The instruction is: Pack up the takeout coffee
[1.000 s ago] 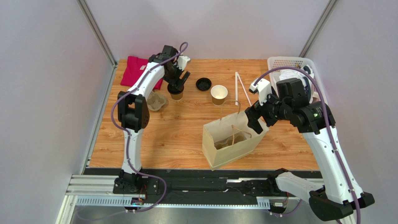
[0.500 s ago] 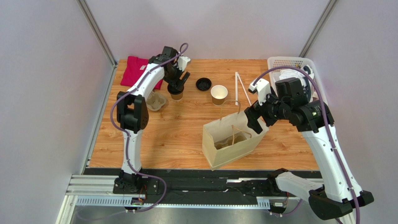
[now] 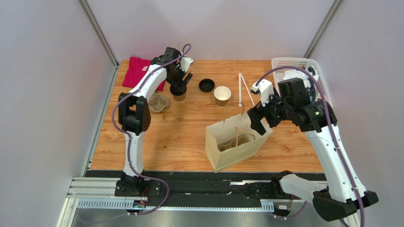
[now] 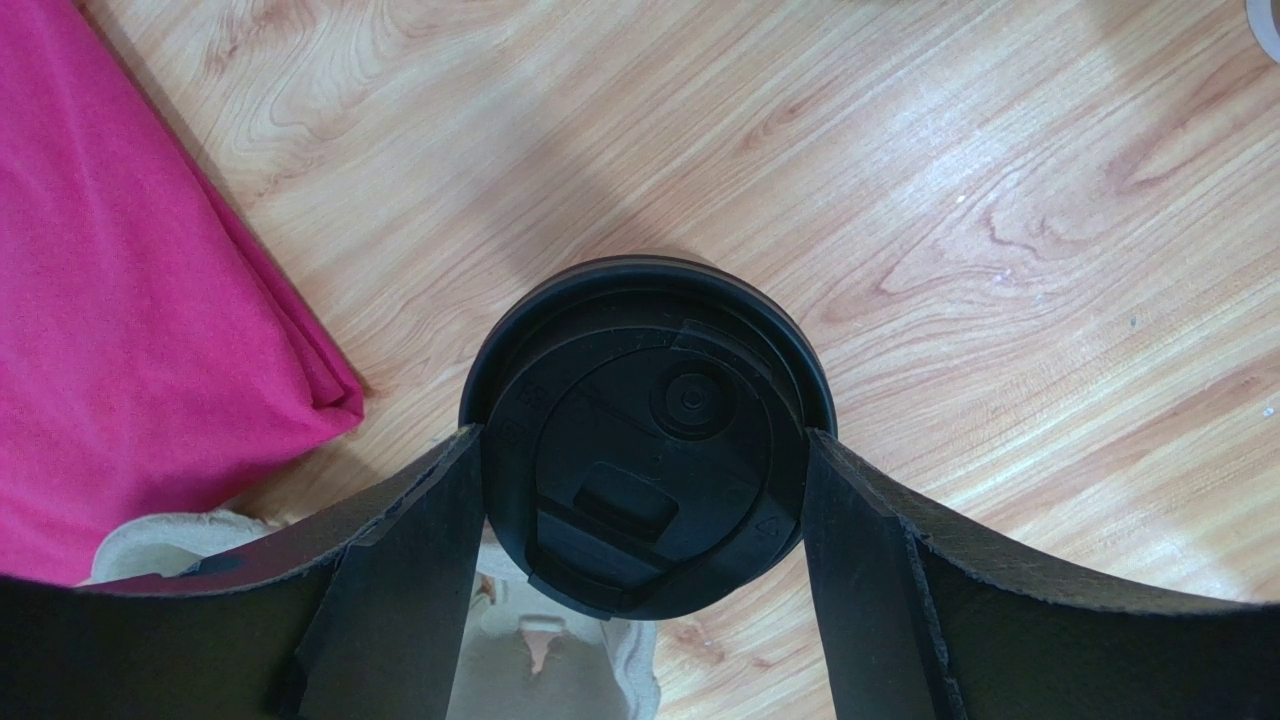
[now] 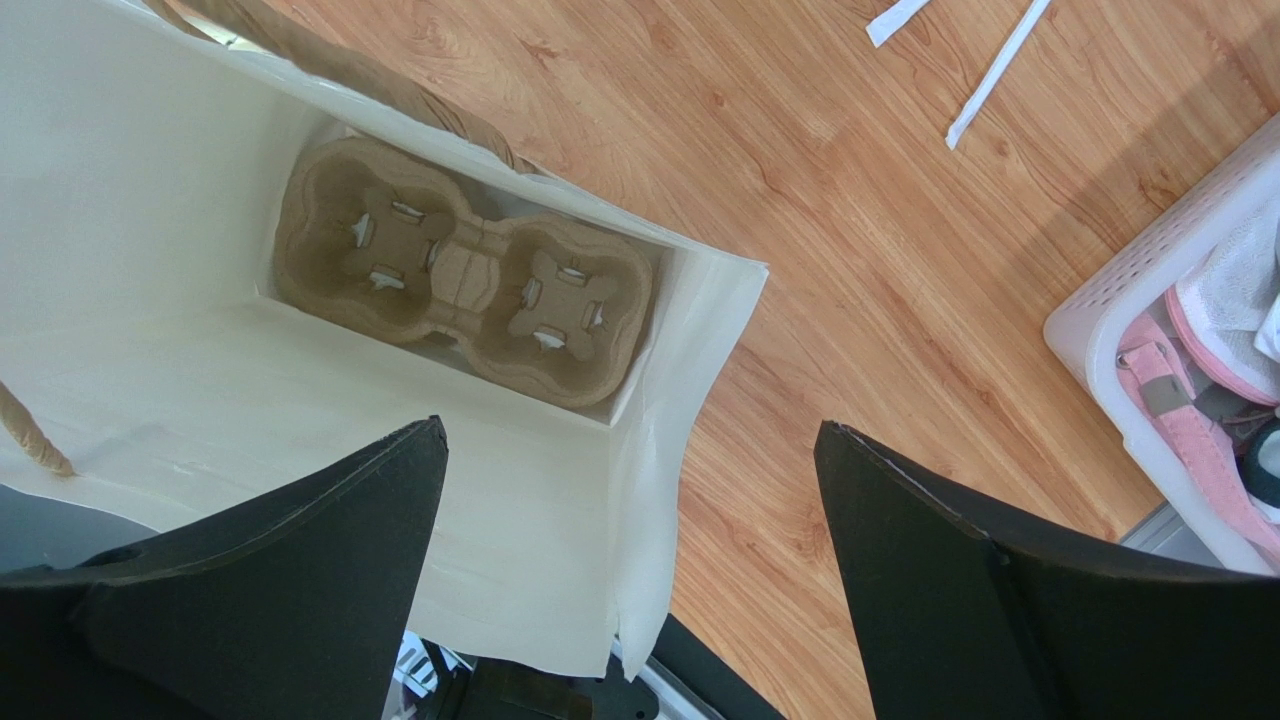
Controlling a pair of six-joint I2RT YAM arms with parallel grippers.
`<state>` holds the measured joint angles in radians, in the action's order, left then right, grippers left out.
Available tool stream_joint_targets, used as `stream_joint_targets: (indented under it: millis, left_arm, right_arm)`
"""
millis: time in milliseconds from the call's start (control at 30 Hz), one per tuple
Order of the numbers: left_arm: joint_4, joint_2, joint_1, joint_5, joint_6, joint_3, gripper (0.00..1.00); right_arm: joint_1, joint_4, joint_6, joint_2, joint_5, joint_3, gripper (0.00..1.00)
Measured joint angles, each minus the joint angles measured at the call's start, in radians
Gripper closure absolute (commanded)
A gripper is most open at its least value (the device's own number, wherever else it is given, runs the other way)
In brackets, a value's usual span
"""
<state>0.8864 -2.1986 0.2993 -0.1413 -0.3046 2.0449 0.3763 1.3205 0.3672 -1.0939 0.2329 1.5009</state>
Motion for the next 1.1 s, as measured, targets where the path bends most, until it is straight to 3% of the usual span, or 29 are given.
stream_joint_targets:
  millis: [200,600,967,1100]
  left_arm:
    - [0.009,0.005,0.000,-0.004,-0.008,0.001,0.64]
    - [0.151,0.089,0.000,-0.055,-0.010,0.029,0.77]
    - [0.242,0.323,0.000,-0.161,0.014,0.033,0.80]
    - [0.241,0.378,0.000,-0.167,0.015,-0.042,0.80]
  right_arm:
    - [0.000,-0.012,-0.001,-0.006,0.003,0.000,0.00]
    - [-0.014,-0.056,0.048,-0.053,0.110,0.070,0.00]
    - [-0.014,-0.060,0.188,-0.129,0.206,0.091,0.01]
    - [-0.014,-0.060,0.189,-0.133,0.214,0.092,0.01]
